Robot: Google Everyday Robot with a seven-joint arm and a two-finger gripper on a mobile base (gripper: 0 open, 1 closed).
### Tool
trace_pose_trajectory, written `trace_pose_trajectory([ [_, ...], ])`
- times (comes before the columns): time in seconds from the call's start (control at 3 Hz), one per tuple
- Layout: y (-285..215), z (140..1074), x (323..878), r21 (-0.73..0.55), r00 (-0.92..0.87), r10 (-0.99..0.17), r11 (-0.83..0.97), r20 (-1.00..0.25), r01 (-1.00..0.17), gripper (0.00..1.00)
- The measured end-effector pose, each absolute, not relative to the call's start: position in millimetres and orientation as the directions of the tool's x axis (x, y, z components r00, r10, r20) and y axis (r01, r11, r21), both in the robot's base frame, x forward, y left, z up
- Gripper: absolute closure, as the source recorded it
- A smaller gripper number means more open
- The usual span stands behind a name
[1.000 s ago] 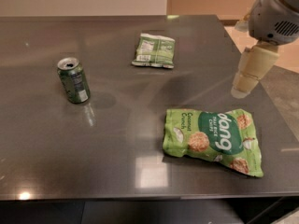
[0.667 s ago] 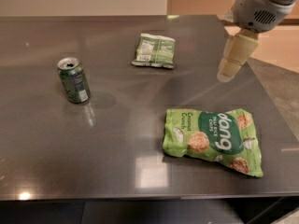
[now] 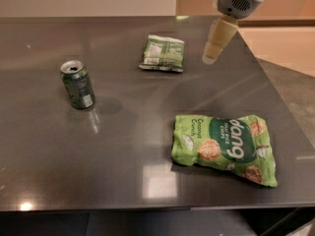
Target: Move green jalapeno chip bag near green rice chip bag
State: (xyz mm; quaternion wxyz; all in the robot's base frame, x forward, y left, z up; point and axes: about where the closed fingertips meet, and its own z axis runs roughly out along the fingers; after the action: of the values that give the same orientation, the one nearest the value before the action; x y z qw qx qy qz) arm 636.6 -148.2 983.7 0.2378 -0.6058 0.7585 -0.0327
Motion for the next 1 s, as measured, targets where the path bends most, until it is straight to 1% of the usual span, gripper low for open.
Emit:
trace_pose_trajectory([
  [0.67,-128.5,951.6,694.8,-0.329,-0.149,-0.94,0.252,-0.308,-0.91,0.0],
  [1.0,-124.6,930.8,712.0,-0.317,-0.154,-0.945,0.246,-0.289,-0.916,0.0],
])
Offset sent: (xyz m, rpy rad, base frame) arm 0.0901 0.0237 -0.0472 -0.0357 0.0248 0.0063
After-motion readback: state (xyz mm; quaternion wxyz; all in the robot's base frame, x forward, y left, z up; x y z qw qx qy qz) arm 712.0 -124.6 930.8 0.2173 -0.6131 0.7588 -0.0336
